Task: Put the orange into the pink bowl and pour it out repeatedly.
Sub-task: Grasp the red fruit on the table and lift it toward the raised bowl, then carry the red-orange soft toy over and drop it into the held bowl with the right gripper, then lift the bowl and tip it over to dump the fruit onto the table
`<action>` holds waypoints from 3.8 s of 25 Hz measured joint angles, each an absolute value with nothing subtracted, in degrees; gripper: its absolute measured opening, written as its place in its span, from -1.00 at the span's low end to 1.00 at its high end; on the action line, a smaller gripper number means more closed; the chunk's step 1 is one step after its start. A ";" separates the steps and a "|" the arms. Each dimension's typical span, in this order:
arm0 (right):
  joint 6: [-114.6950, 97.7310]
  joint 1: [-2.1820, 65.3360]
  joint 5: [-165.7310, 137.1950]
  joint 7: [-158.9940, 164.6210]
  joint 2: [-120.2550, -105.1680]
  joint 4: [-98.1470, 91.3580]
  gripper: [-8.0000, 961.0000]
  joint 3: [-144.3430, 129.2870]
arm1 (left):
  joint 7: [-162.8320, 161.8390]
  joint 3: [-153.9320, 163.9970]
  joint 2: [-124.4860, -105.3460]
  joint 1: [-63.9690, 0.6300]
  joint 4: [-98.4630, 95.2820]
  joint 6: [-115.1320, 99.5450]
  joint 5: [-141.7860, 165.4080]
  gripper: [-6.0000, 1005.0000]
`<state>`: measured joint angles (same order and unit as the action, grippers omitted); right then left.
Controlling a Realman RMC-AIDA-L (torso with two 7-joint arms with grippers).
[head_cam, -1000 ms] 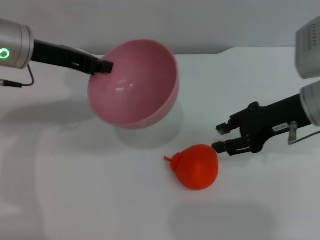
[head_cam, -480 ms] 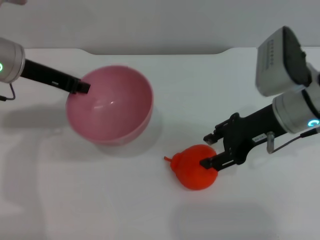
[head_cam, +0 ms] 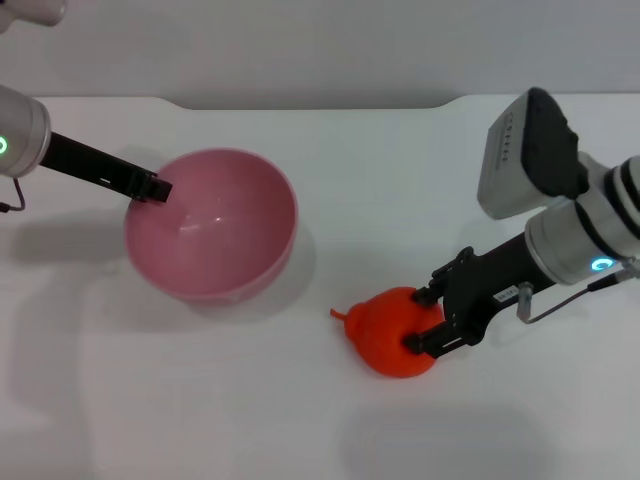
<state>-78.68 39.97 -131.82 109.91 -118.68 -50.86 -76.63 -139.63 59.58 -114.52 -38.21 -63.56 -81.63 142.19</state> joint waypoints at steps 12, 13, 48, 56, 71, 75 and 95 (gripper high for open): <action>-74.58 38.93 -131.27 109.18 -119.04 -50.83 0.04 -80.53 | -139.63 60.91 -114.91 -38.21 -63.91 -81.25 142.58 -0.80; -74.58 38.74 -131.23 109.16 -119.06 -51.12 -0.02 -80.68 | -139.59 60.91 -114.91 -38.16 -63.91 -81.22 142.60 -0.80; -97.70 30.59 -100.15 106.68 -119.17 -85.93 -0.87 -57.96 | -138.88 62.98 -116.53 -38.15 -63.53 -81.17 142.72 -0.78; -85.78 31.39 -101.12 99.55 -118.84 -73.76 -0.87 -65.10 | -138.86 64.46 -117.44 -38.97 -64.03 -81.48 142.43 -0.78; -79.03 31.34 -100.62 97.88 -118.85 -70.08 -0.32 -69.86 | -138.86 66.75 -117.71 -39.71 -64.08 -81.12 142.21 -0.78; -76.84 29.65 -97.93 95.80 -118.98 -70.06 -0.15 -69.44 | -138.87 66.81 -117.70 -39.60 -64.11 -80.73 142.20 -0.77; -87.70 10.22 -28.26 50.00 -119.00 -41.87 0.13 -68.77 | -137.75 95.36 -118.21 -21.38 -74.95 -32.45 128.41 -0.77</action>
<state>-87.70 10.22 -28.26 50.00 -119.00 -41.87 -68.77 -137.75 95.36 -118.21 -21.38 -74.95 -32.45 128.41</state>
